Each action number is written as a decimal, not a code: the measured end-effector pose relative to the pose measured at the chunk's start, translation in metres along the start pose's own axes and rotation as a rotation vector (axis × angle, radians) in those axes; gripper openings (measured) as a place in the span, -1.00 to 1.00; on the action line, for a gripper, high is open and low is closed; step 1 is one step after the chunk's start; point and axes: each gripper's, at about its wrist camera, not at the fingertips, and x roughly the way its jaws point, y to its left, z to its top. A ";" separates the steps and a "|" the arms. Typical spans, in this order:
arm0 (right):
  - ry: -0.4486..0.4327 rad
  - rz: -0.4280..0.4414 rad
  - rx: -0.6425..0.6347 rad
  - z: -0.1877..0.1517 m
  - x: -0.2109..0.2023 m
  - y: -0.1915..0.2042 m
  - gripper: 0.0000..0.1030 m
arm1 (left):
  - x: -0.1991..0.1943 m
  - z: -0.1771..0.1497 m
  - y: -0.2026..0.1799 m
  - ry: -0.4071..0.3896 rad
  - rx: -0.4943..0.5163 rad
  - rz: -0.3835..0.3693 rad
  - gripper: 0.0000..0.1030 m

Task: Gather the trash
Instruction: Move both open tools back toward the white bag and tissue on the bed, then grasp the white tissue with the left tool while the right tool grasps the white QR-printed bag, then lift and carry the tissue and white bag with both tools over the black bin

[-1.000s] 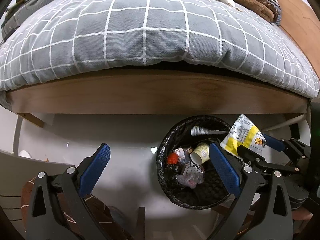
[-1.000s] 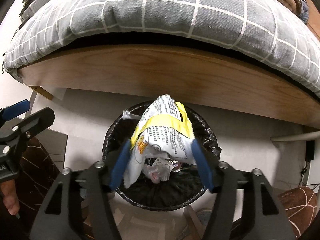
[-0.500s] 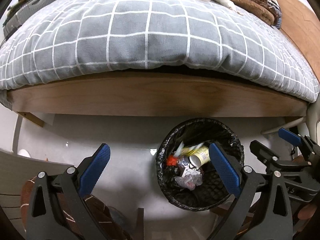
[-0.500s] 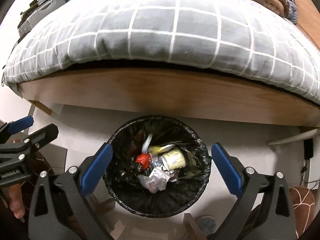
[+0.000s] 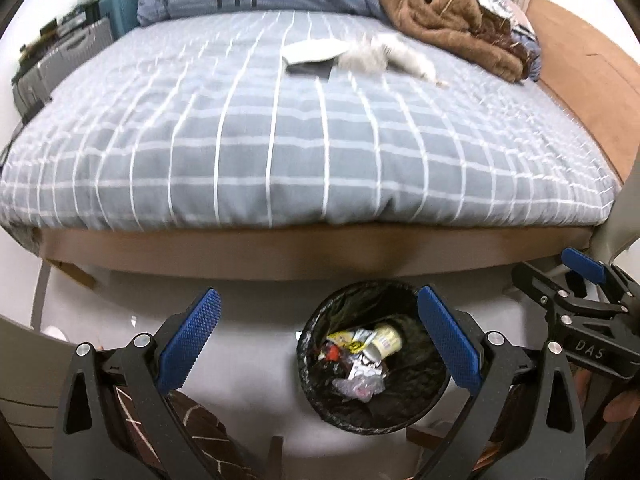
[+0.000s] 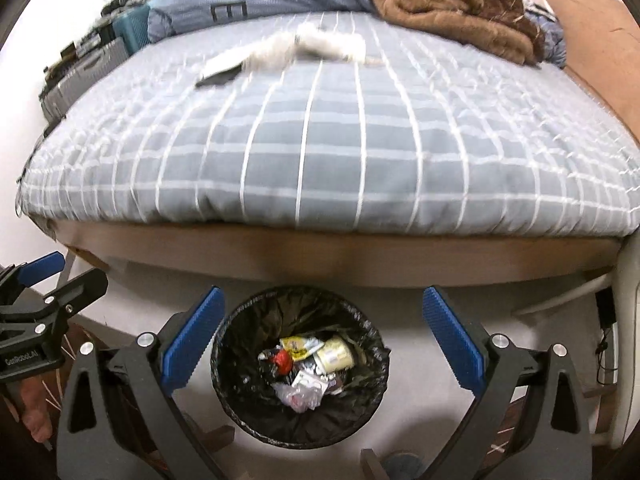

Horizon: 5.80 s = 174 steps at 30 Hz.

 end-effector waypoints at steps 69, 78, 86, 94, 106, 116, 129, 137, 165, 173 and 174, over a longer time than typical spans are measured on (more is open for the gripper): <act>-0.031 0.066 -0.064 0.290 0.223 -0.003 0.36 | 0.212 0.282 0.011 -0.008 -0.058 0.071 -0.49; -0.027 0.069 -0.094 0.291 0.219 -0.004 -0.22 | 0.196 0.285 0.019 -0.037 -0.065 0.032 -0.84; -0.039 0.060 -0.085 0.295 0.206 -0.007 -0.23 | 0.185 0.291 0.023 -0.061 -0.074 0.035 -0.83; -0.042 0.050 -0.103 0.293 0.198 -0.005 -0.23 | 0.180 0.288 0.030 -0.065 -0.068 0.049 -0.80; -0.062 0.041 -0.097 0.299 0.179 -0.002 -0.23 | 0.164 0.291 0.035 -0.070 -0.087 0.030 -0.82; -0.098 -0.009 -0.134 0.286 0.151 0.006 -0.23 | 0.134 0.287 0.013 -0.080 -0.036 0.008 -0.82; -0.126 -0.003 -0.080 0.258 0.109 -0.004 -0.23 | 0.100 0.258 -0.006 -0.122 0.003 -0.001 -0.82; -0.157 -0.019 -0.070 0.247 0.082 -0.008 -0.23 | 0.074 0.241 -0.008 -0.148 0.009 -0.007 -0.82; -0.204 -0.001 -0.062 0.203 0.014 0.002 -0.23 | 0.023 0.190 -0.015 -0.150 0.020 -0.008 -0.82; -0.207 0.000 -0.066 0.183 -0.005 0.002 -0.23 | 0.002 0.167 -0.022 -0.154 0.033 -0.014 -0.82; -0.206 0.003 -0.064 0.180 -0.008 0.002 -0.23 | 0.000 0.165 -0.022 -0.155 0.030 -0.018 -0.82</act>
